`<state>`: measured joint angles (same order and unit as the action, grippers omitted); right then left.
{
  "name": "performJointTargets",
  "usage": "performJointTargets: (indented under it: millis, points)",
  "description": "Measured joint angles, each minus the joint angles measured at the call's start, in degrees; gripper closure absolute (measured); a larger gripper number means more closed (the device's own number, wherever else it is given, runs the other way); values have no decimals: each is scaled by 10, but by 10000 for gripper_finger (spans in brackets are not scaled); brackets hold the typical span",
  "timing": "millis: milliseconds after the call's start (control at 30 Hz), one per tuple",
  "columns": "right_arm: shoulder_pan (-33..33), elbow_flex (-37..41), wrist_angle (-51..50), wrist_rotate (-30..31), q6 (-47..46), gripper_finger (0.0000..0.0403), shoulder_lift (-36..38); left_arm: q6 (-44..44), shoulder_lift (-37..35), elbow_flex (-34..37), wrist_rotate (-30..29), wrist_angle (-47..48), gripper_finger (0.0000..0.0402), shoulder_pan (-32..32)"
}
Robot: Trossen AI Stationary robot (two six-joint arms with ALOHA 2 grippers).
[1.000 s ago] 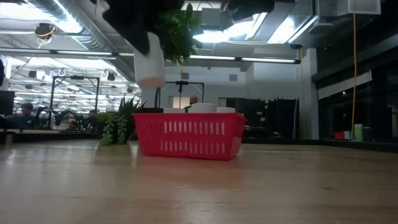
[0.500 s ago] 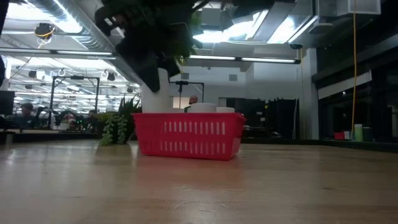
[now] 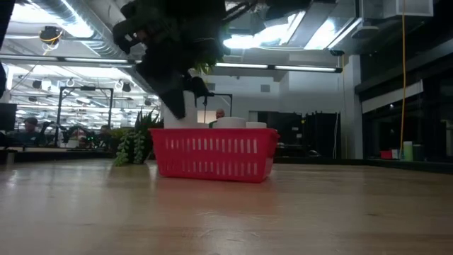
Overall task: Pick and place pill bottles into a basket
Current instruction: Put the white pill bottle into the bin
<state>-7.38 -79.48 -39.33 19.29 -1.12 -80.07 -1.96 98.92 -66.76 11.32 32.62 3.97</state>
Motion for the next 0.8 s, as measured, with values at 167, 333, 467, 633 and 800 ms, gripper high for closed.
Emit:
performJointTargets:
  millis: [167, 333, 467, 633, 800]
  points:
    - [0, 0, -1, 0, 3, 123, 0, -4, 9, 1, 1, 8, 233, 0]
    - [0, 0, -2, 0, 3, 123, 0, -3, 14, 1, 4, 6, 233, 0]
    - [0, 0, -3, 0, 3, 123, 0, 6, 13, 1, 5, 4, 199, 0]
    - [0, 0, -5, -1, 3, 123, 0, 28, 10, -16, 5, 24, 123, 2]
    - [0, 0, -9, -1, 10, 123, 0, 23, 10, -61, 0, 58, 105, 9]
